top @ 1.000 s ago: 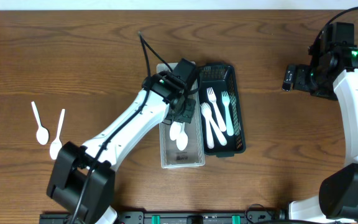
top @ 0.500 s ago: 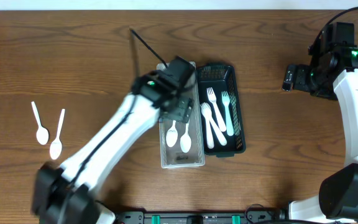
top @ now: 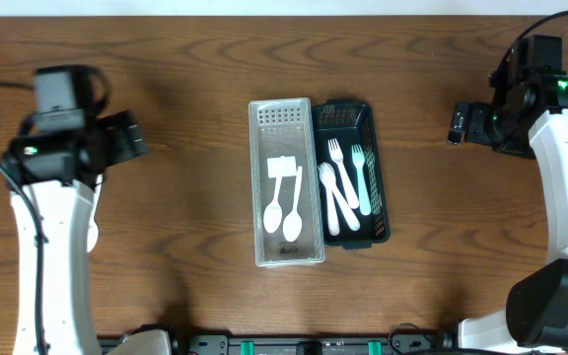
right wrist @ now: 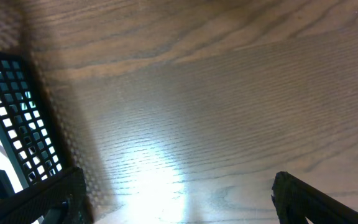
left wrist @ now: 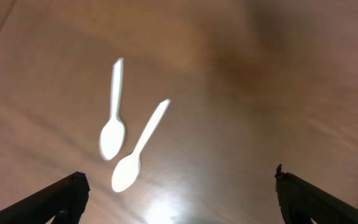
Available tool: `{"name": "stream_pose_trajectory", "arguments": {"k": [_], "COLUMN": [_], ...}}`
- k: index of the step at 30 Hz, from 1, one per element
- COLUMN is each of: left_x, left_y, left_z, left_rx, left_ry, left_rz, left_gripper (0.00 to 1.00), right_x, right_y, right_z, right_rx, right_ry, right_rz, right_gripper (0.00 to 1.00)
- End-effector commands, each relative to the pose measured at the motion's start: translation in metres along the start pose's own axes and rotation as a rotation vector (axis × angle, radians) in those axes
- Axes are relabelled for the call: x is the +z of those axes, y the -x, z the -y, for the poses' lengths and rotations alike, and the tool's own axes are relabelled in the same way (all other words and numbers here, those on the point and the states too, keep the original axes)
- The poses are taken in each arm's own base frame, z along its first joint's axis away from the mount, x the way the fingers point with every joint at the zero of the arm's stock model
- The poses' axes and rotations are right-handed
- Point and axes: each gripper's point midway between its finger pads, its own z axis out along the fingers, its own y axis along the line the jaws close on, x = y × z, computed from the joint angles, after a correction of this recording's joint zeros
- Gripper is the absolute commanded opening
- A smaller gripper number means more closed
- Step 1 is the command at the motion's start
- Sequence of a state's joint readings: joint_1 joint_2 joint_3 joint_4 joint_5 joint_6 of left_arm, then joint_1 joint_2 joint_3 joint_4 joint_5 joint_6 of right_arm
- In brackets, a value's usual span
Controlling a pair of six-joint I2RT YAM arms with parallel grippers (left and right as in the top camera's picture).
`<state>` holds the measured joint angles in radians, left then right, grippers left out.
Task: Pack container
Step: 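Move the left gripper to the white spoon at left and grasp it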
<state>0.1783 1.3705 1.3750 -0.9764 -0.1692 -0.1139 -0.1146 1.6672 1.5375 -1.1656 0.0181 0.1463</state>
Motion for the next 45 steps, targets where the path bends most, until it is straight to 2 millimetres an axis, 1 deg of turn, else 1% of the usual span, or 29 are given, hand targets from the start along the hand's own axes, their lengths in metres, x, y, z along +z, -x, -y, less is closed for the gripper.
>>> {"name": "stream_pose_trajectory", "arguments": {"k": [1,2,3,5,7,12,16,18,22,27,32,37,42,44,45], "left_x": [0.042,0.057,0.066,0.090,0.107,0.143,0.163,0.171,0.183,0.193,0.202,0.206,0.206,0.206,0.206], "left_y": [-0.024,-0.030,-0.034,-0.044,-0.051,-0.067,-0.076,-0.079,-0.088,-0.097,-0.108,-0.113,-0.114,-0.114,-0.114], "left_z": [-0.017,-0.021,-0.025,-0.034,-0.038,-0.036,-0.038,-0.035,-0.032,-0.035,-0.033,-0.033,-0.033,-0.033,-0.033], "left_rx": [0.003,0.010,0.009,0.000,-0.015,-0.019,-0.025,-0.013,-0.023,-0.039,-0.038,-0.038,-0.038,-0.038,-0.038], "left_ry": [-0.022,-0.031,-0.026,-0.013,-0.009,-0.048,-0.045,-0.079,-0.136,-0.137,-0.139,-0.140,-0.140,-0.140,-0.140], "left_rz": [-0.136,-0.169,-0.188,-0.245,-0.294,-0.388,-0.430,-0.442,-0.476,-0.513,-0.554,-0.573,-0.575,-0.575,-0.575], "left_gripper": [0.98,0.98,0.98,0.98,0.98,0.98,0.98,0.98,0.98,0.98,0.98,0.98,0.99,0.92,0.86], "right_x": [0.002,0.002,0.002,0.002,0.002,0.002,0.002,0.002,0.002,0.002,0.002,0.002,0.002,0.002,0.002], "right_y": [-0.002,-0.002,-0.002,-0.002,-0.002,-0.002,-0.002,-0.002,-0.002,-0.002,-0.002,-0.002,-0.002,-0.002,-0.002], "right_z": [0.001,0.001,0.001,0.001,0.001,0.001,0.001,0.001,0.001,0.001,0.001,0.001,0.001,0.001,0.001], "right_rx": [0.012,0.012,0.012,0.012,0.012,0.012,0.012,0.012,0.011,0.011,0.011,0.010,0.004,0.004,0.004], "right_ry": [-0.001,-0.001,-0.001,-0.001,-0.002,-0.001,-0.002,-0.002,-0.002,-0.002,-0.002,-0.002,-0.002,-0.002,-0.002], "right_rz": [-0.008,-0.008,-0.008,-0.008,-0.009,-0.008,-0.010,-0.010,-0.011,-0.011,-0.011,-0.011,-0.011,-0.011,-0.011], "right_gripper": [0.99,0.99,0.99,0.99,0.99,0.99,0.99,0.99,0.99,0.99,0.99,0.99,0.99,0.99,0.99]}}
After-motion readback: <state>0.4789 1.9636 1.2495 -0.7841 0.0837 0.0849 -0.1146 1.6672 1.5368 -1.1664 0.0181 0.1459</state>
